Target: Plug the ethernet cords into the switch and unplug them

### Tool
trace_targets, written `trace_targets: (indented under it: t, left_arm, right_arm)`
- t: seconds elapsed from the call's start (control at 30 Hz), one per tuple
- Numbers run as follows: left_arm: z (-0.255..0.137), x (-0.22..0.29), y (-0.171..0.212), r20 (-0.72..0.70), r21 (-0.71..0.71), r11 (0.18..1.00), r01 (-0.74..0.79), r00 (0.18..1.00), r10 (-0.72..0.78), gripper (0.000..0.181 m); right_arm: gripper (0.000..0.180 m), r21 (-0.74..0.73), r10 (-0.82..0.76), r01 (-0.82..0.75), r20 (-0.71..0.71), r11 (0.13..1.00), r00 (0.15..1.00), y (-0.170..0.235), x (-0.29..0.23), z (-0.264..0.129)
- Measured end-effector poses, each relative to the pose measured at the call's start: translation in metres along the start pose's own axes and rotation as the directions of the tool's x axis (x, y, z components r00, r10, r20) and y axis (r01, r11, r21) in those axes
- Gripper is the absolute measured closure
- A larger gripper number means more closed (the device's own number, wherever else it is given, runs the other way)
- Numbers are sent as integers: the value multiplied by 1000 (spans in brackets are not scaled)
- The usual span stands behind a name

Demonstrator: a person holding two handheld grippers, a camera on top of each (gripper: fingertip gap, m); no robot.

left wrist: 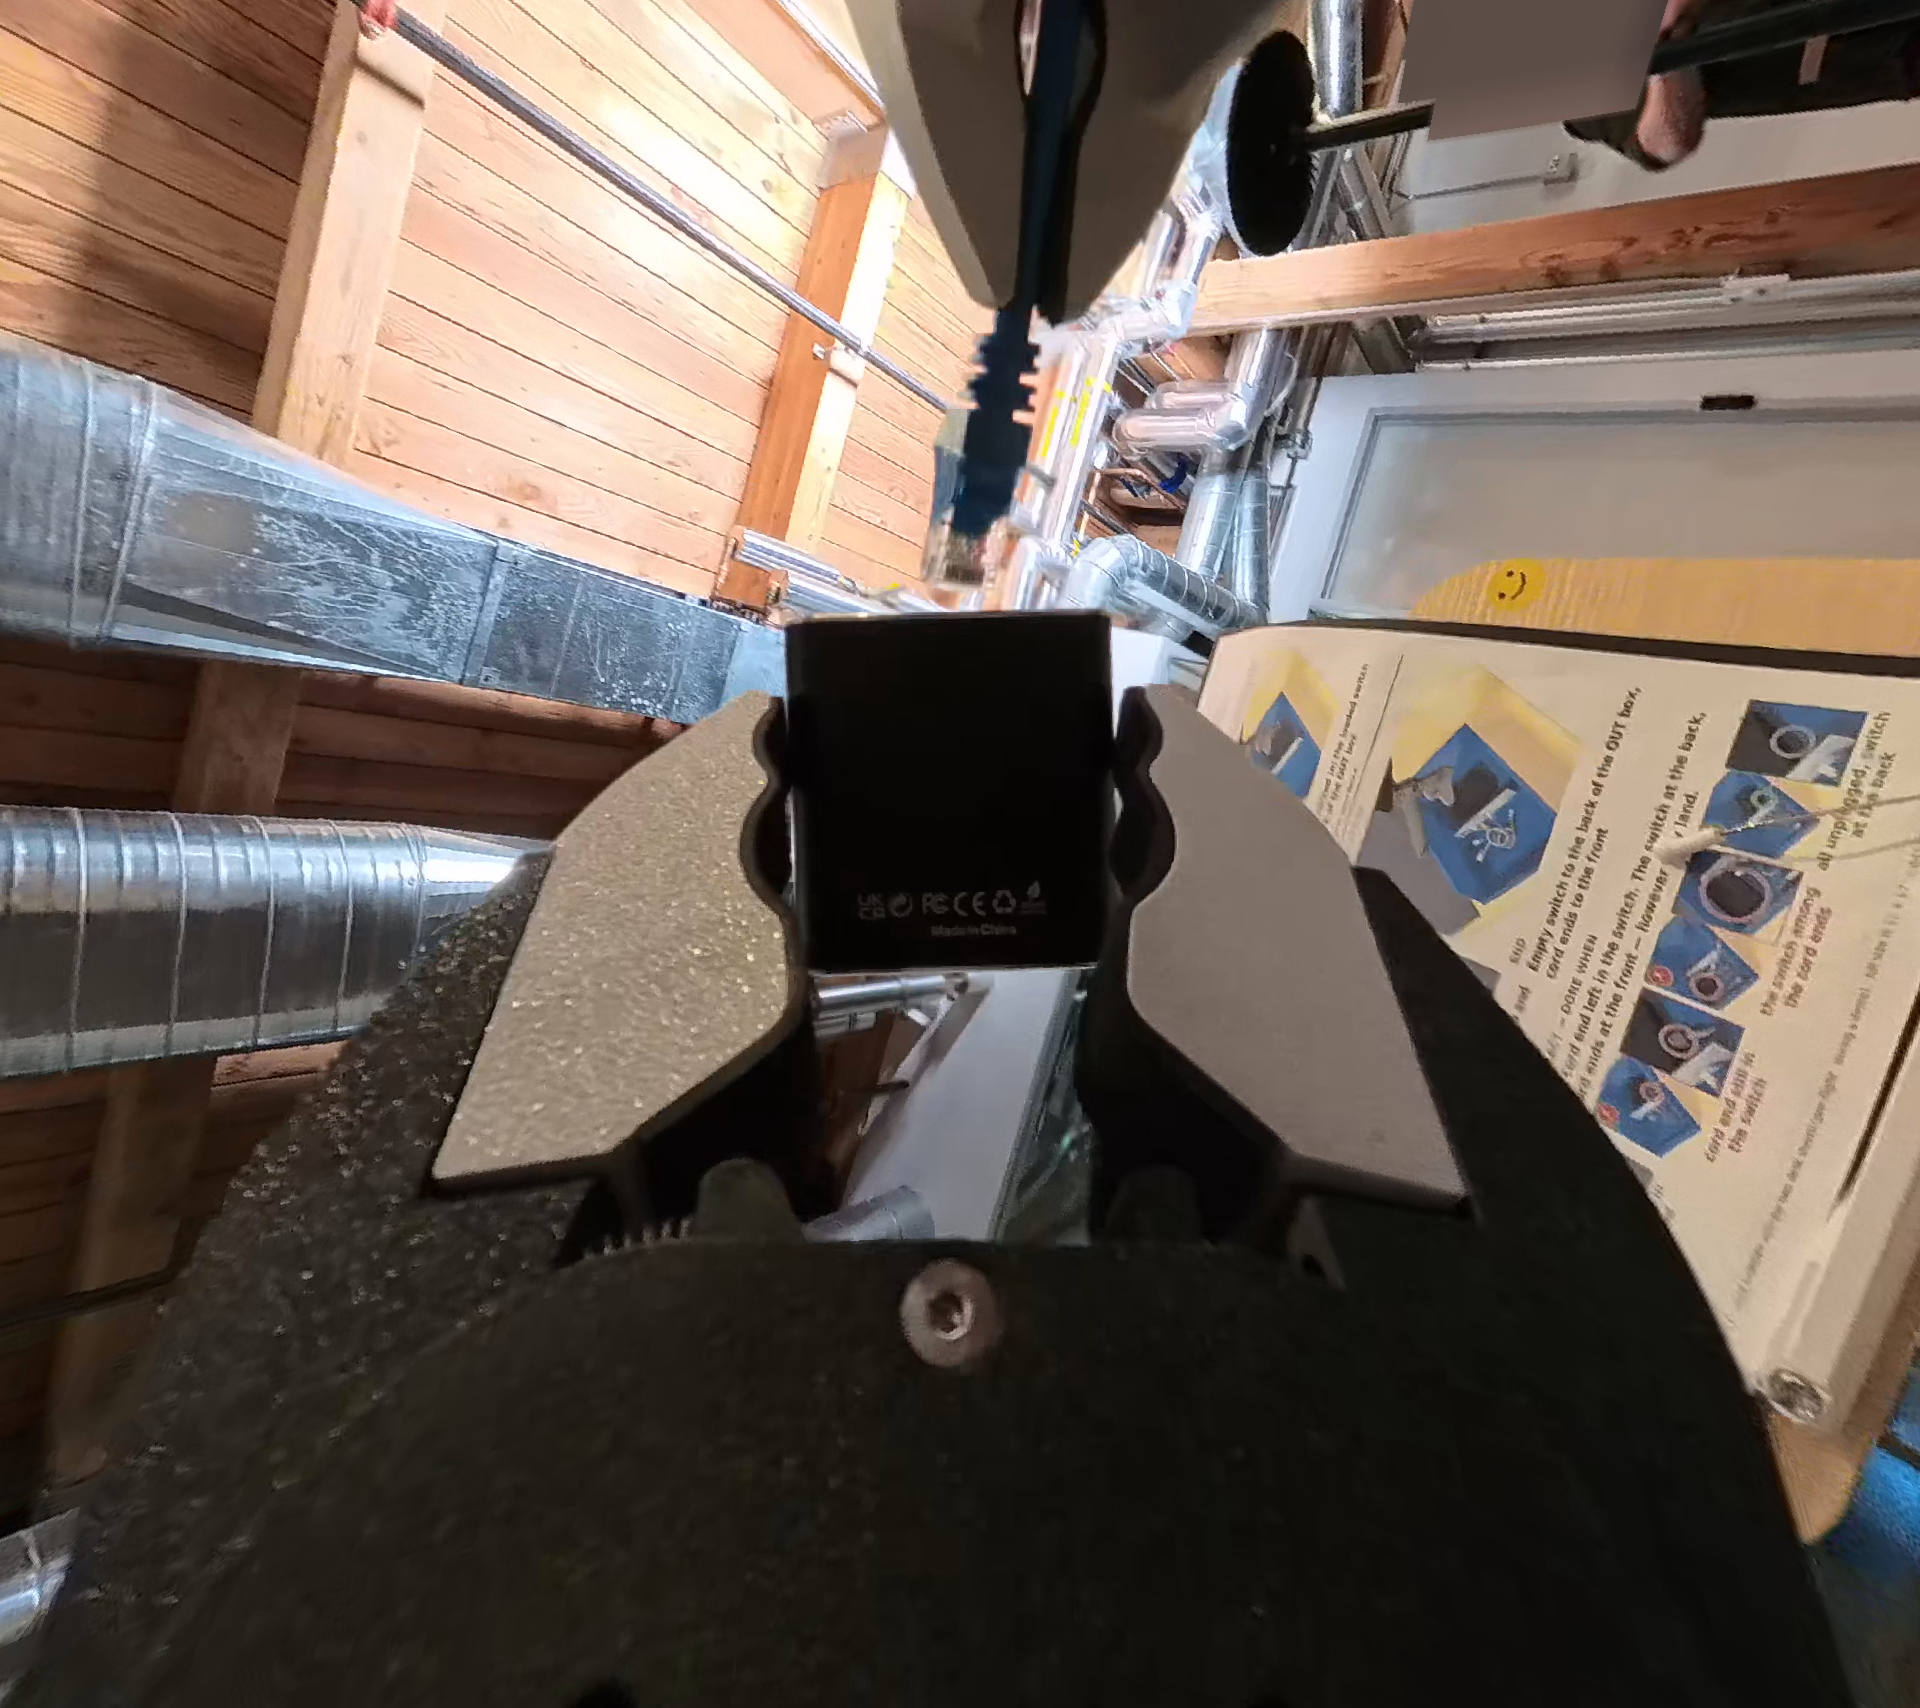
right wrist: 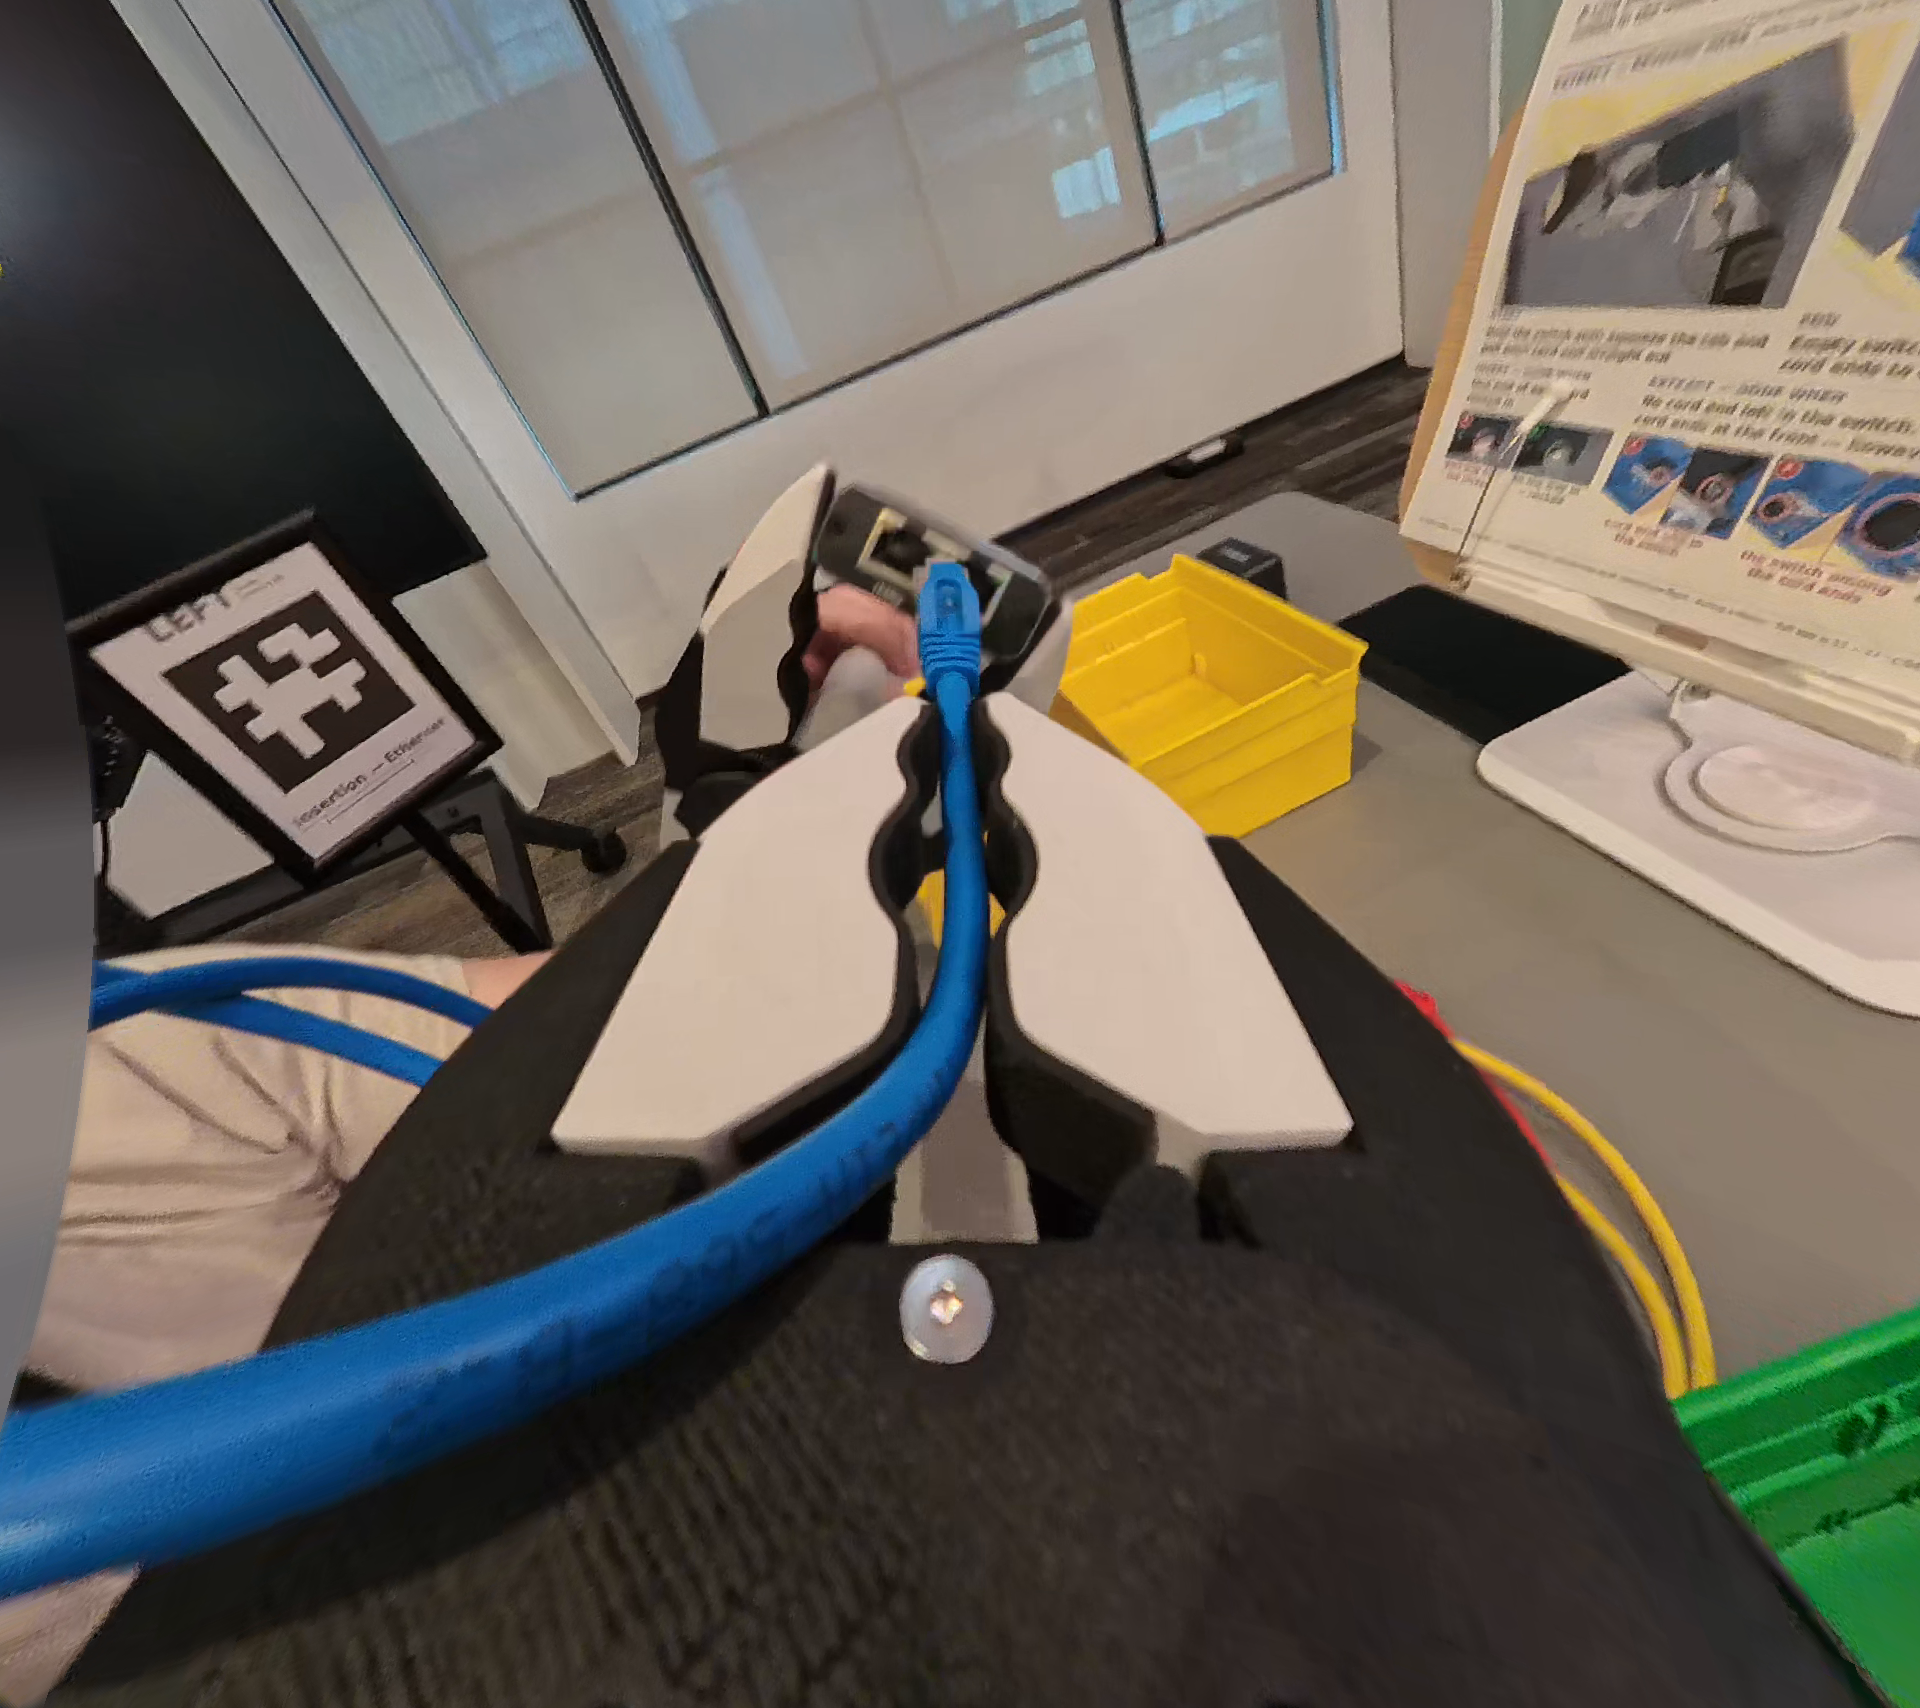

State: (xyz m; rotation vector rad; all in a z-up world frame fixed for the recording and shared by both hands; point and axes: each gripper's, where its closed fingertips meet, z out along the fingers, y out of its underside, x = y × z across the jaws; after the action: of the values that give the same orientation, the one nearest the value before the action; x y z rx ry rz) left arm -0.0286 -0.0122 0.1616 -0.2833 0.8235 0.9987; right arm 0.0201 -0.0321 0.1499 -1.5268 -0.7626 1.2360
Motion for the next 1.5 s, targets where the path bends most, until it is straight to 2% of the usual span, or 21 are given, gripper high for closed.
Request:
trace_targets:
  t: [0.17, 0.47, 0.93, 1.5]
  left_arm:
    - [-4, -13, -11, 40, 42, 999, 11, 999, -12, 121]
    - [-12, -13, -40, 45, 140, 990, 30, 998, -36, 121]
    - [-10, -15, -33, 53, 106, 994, 40, 998, -46, 122]
    - [-7, -13, -32, 26, 80, 984, 162, 986, -164, 121]
  right_arm:
    - [173, 190, -41, 46, -30, 981, 999, -30, 0, -18]
    - [173, 90, -142, 140, 22, 986, 990, -12, -13, 6]
    - [173, 30, -164, 163, 21, 986, 986, -6, -20, 8]
    - [173, -8, -263, 263, -25, 965, 964, -2, -20, 10]
